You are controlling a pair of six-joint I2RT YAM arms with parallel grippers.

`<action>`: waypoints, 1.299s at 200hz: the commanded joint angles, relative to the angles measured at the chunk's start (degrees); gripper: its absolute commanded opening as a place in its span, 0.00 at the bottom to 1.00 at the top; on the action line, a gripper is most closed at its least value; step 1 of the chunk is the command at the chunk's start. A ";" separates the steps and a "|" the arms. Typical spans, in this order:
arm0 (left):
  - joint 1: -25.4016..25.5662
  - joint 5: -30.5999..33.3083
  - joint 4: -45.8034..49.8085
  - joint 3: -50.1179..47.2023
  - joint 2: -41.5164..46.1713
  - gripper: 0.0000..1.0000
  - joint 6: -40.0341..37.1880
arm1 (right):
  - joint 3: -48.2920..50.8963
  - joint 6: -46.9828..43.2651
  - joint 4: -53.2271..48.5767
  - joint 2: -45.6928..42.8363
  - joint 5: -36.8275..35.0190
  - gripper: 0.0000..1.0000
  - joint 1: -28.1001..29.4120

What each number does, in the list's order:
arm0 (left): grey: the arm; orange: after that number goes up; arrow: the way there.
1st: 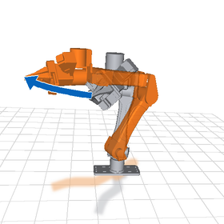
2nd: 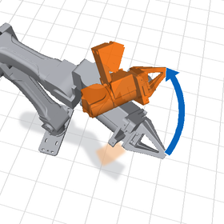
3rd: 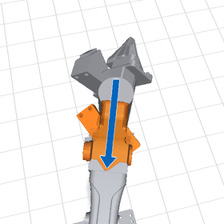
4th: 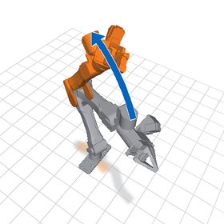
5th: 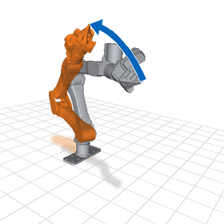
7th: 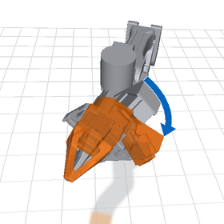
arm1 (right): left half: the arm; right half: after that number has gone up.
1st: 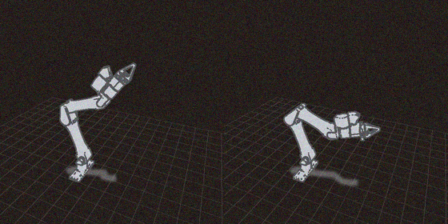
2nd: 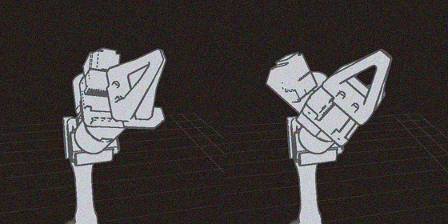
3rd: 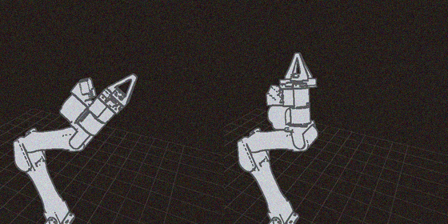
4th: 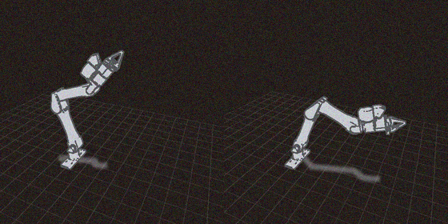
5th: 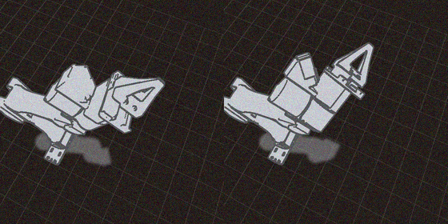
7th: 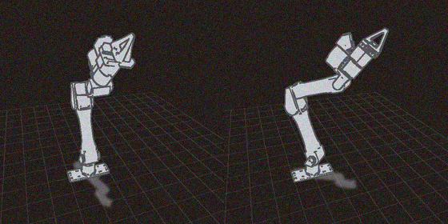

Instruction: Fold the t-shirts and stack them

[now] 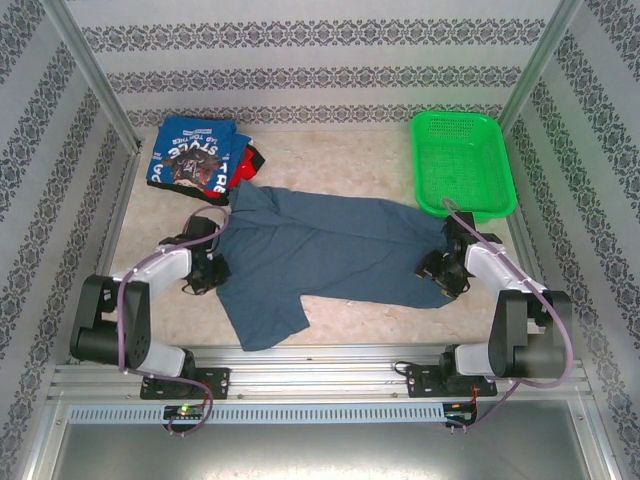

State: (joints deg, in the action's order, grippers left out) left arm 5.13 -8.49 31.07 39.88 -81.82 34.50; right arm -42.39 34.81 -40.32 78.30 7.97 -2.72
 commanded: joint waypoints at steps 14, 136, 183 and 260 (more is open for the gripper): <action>-2.69 -2.33 8.32 -5.69 10.41 0.06 0.62 | -2.46 0.52 -3.74 -1.01 -1.90 0.70 0.19; -2.75 14.29 20.35 -6.93 25.66 0.00 15.98 | -6.82 4.67 4.72 -2.60 -1.02 0.68 -0.59; -3.45 18.03 23.12 -5.57 25.12 0.41 17.85 | -13.03 3.45 8.41 6.44 3.62 0.59 0.47; 0.64 17.11 14.50 18.43 17.42 0.66 4.65 | -14.07 4.55 8.58 13.19 4.31 0.39 4.04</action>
State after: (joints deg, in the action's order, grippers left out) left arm 2.63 9.50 52.16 54.04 -58.52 45.36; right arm -56.53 38.72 -31.97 89.43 12.10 0.93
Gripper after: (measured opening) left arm 0.646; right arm 0.414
